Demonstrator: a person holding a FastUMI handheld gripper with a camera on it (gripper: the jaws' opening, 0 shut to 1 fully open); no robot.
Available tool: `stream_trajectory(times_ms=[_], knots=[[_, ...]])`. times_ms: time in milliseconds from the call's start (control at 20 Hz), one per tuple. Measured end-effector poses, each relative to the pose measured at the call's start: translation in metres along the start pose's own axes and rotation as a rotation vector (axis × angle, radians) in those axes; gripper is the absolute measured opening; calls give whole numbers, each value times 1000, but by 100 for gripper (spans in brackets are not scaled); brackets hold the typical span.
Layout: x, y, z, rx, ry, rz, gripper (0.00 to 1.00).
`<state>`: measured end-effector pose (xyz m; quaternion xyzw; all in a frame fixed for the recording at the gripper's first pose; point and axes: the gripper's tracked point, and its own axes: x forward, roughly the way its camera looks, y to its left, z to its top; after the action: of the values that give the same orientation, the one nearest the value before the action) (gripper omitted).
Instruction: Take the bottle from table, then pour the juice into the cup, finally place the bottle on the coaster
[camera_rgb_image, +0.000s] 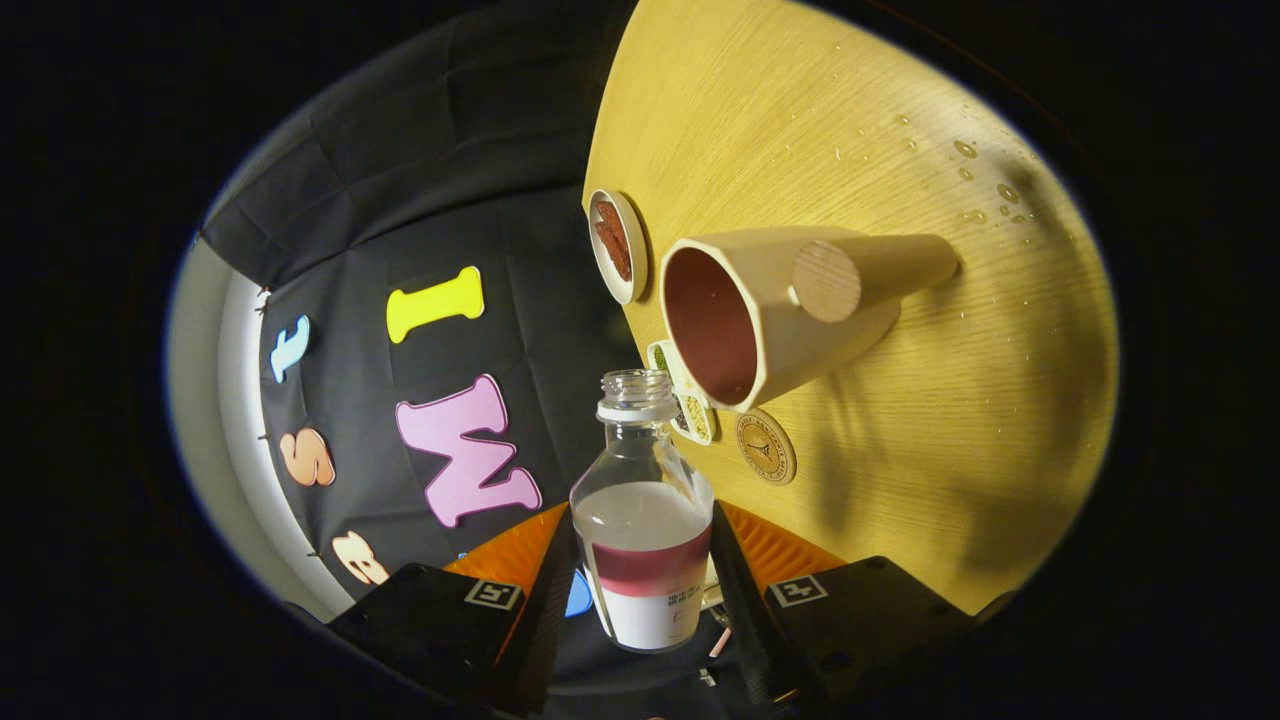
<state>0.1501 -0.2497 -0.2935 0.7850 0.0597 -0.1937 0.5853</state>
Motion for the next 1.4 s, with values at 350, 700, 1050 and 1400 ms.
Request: stream_trajectory(times_ms=[350,700,1050,1400], knots=[[3,-4,2,71,-10,-29,74],[1,-3,4,124,-3,-52,75],[4,-4,2,159,3,-89,74],[2,-3,4,205,8,-115,75]])
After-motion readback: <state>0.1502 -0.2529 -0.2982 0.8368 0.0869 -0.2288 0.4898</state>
